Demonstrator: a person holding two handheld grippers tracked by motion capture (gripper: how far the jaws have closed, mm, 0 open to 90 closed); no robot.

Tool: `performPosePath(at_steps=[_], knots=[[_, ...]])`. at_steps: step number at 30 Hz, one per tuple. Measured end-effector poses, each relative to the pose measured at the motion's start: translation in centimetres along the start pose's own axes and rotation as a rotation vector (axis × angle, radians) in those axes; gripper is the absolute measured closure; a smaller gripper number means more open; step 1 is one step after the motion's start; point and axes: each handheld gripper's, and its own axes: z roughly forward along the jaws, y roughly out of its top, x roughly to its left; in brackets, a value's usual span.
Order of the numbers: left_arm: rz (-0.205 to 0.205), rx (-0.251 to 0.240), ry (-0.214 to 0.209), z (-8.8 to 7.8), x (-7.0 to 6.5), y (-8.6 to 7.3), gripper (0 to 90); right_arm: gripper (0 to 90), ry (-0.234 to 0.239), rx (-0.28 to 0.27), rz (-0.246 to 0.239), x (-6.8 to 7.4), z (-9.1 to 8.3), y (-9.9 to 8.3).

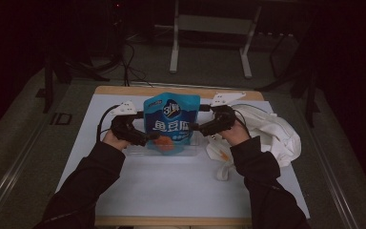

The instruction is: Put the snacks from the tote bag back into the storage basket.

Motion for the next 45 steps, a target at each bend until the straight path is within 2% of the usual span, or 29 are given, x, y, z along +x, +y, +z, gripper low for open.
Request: performPosePath(at_steps=[1, 3, 5, 7, 9, 10, 11, 14, 20, 21, 26, 29, 30, 32, 36, 40, 45], knots=[[-0.004, 0.005, 0.029, -0.1, -0.2, -0.2, 1.3, 14.2, -0.002, -0.001, 0.001, 0.1, -0.1, -0.1], [0.004, 0.008, 0.027, -0.3, -0.5, -0.5, 1.2, 14.3, -0.001, -0.001, 0.006, 0.2, -0.5, -0.4], [0.017, 0.014, 0.064, -0.5, -1.1, -0.9, 1.3, 14.3, -0.022, 0.004, 0.013, 0.3, -0.9, -0.8], [-0.002, -0.001, 0.059, -0.8, -1.4, -1.2, 1.2, 14.4, -0.033, 0.006, 0.022, 0.4, -1.2, -1.2], [-0.005, -0.01, 0.093, -1.1, -1.7, -1.3, 1.3, 14.4, -0.04, 0.001, 0.031, 0.4, -1.5, -1.6], [-0.005, -0.01, 0.093, -1.1, -1.7, -1.3, 1.2, 14.5, -0.045, 0.001, 0.036, 0.4, -1.7, -1.7], [-0.01, -0.013, 0.123, -1.5, -2.1, -1.5, 1.2, 14.5, -0.047, -0.001, 0.04, 0.4, -1.9, -1.9], [-0.005, -0.025, 0.119, -1.9, -2.7, -1.6, 1.3, 14.5, -0.053, 0.002, 0.044, 0.6, -2.3, -2.3], [-0.028, -0.039, 0.113, -2.5, -4.1, -2.2, 1.3, 14.5, -0.053, 0.005, 0.036, 1.4, -2.9, -3.2], [-0.031, -0.035, 0.137, -2.6, -4.5, -2.3, 1.3, 14.5, -0.062, 0.007, 0.027, 1.5, -3.0, -3.3], [-0.065, -0.032, 0.19, -3.0, -5.8, -3.3, 1.3, 14.5, -0.069, 0.013, 0.015, 2.3, -3.2, -4.4], [-0.077, -0.014, 0.185, -2.9, -6.7, -4.1, 1.3, 14.5, -0.066, 0.008, 0.02, 2.8, -3.3, -4.9], [-0.072, -0.003, 0.161, -2.8, -7.1, -4.4, 1.2, 14.5, -0.067, 0.009, 0.019, 2.9, -3.3, -5.0], [-0.054, -0.003, 0.166, -2.6, -7.8, -5.0, 1.3, 14.5, -0.063, 0.014, 0.016, 3.1, -3.3, -5.3], [-0.06, 0.024, 0.108, -2.1, -8.6, -6.0, 1.2, 14.5, -0.058, 0.02, 0.013, 3.7, -3.3, -6.1], [-0.055, 0.007, 0.077, -1.9, -9.1, -6.3, 1.2, 14.5, -0.056, 0.025, 0.009, 4.1, -3.3, -6.6], [-0.017, 0.015, 0.04, -1.4, -10.1, -6.2, 1.2, 14.5, -0.051, 0.015, 0.0, 5.1, -3.7, -7.2]])
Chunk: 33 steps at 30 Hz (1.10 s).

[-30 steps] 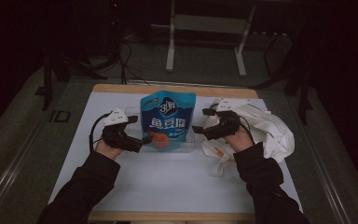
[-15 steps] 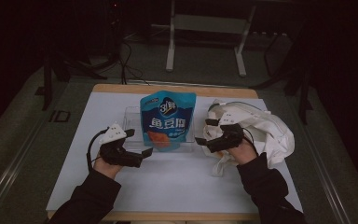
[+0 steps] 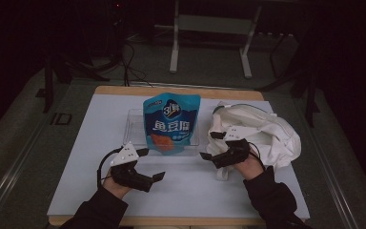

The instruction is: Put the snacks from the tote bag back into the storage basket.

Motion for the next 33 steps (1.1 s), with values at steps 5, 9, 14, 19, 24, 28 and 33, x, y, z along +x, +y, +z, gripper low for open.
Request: performPosePath(at_steps=[5, 9, 14, 19, 24, 28, 33], knots=[[0.033, 0.027, -0.048, 0.8, -0.7, -0.3, 1.2, 14.4, -0.002, -0.026, -0.007, 0.8, -0.8, -0.8], [0.043, 0.028, -0.104, 1.4, -1.1, -0.5, 1.2, 14.3, -0.003, -0.032, 0.001, 1.5, -1.3, -1.6], [0.074, 0.038, -0.151, 2.2, -1.7, -0.8, 1.2, 14.3, -0.005, -0.019, -0.005, 2.1, -1.9, -2.6], [0.084, 0.05, -0.188, 2.5, -2.0, -1.0, 1.3, 14.4, -0.018, -0.023, -0.007, 2.5, -2.5, -3.4], [0.094, 0.049, -0.202, 2.8, -2.2, -1.2, 1.3, 14.4, -0.023, -0.045, -0.002, 3.1, -3.2, -4.1], [0.116, 0.068, -0.217, 3.1, -2.5, -1.4, 1.2, 14.4, -0.051, -0.051, -0.001, 3.4, -3.6, -4.8], [0.132, 0.071, -0.231, 3.2, -2.6, -1.5, 1.3, 14.3, -0.074, -0.051, 0.002, 3.6, -3.9, -5.6]])
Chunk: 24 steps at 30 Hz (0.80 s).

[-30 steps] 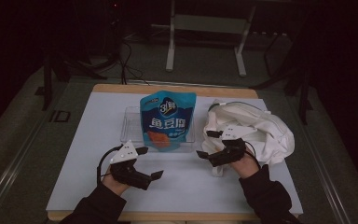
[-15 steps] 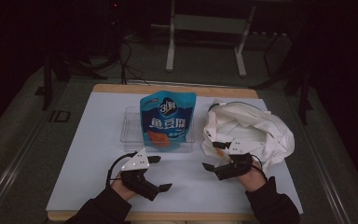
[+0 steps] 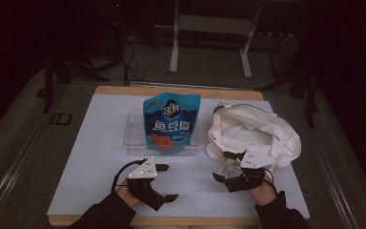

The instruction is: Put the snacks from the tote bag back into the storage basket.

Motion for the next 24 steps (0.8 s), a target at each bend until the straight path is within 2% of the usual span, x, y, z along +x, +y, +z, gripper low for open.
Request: performPosePath(at_steps=[6, 13, 16, 24], knots=[[0.003, 0.005, -0.01, 0.07, 0.13, -0.14, 1.3, 14.4, -0.016, -0.019, 0.011, -0.02, -0.32, -0.19], [0.008, 0.014, -0.005, 0.23, 0.23, -0.5, 1.3, 14.1, -0.02, -0.014, -0.014, 0.18, -0.07, -0.47], [0.008, 0.017, -0.004, 0.34, 0.27, -0.57, 1.3, 13.9, -0.022, -0.031, 0.0, 0.04, -0.18, -0.53], [0.014, 0.013, -0.005, 0.23, 0.17, -0.54, 1.3, 13.9, -0.024, -0.047, 0.002, -0.09, -0.36, -0.61]])
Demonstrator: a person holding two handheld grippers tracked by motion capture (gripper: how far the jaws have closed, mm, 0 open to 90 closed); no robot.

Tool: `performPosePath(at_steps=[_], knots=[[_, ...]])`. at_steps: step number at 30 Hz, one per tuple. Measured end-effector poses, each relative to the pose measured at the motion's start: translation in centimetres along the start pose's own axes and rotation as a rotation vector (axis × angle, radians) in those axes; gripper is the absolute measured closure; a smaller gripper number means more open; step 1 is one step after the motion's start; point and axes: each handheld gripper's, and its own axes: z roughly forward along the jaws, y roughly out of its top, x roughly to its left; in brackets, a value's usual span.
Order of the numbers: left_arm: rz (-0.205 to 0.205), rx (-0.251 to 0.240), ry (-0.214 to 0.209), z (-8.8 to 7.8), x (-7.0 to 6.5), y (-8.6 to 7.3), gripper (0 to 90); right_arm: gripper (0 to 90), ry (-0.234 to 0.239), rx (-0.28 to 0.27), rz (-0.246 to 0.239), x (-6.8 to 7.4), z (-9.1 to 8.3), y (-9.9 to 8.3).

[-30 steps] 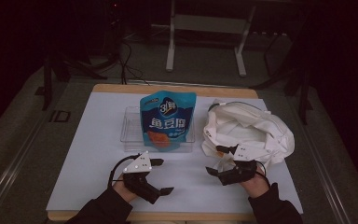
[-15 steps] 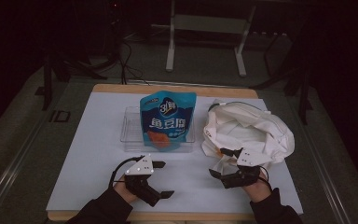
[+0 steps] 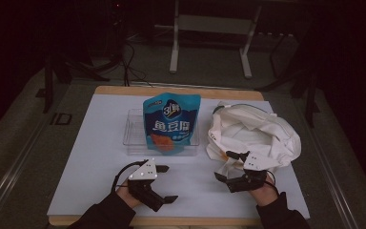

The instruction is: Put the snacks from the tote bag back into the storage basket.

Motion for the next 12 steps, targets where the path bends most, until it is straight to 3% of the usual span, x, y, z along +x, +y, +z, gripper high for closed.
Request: performPosePath(at_steps=[12], knots=[[-0.005, 0.0, 0.0, -0.1, -0.05, -0.09, 1.3, 14.1, 0.011, 0.016, -0.01, -0.03, 0.31, -0.21]])
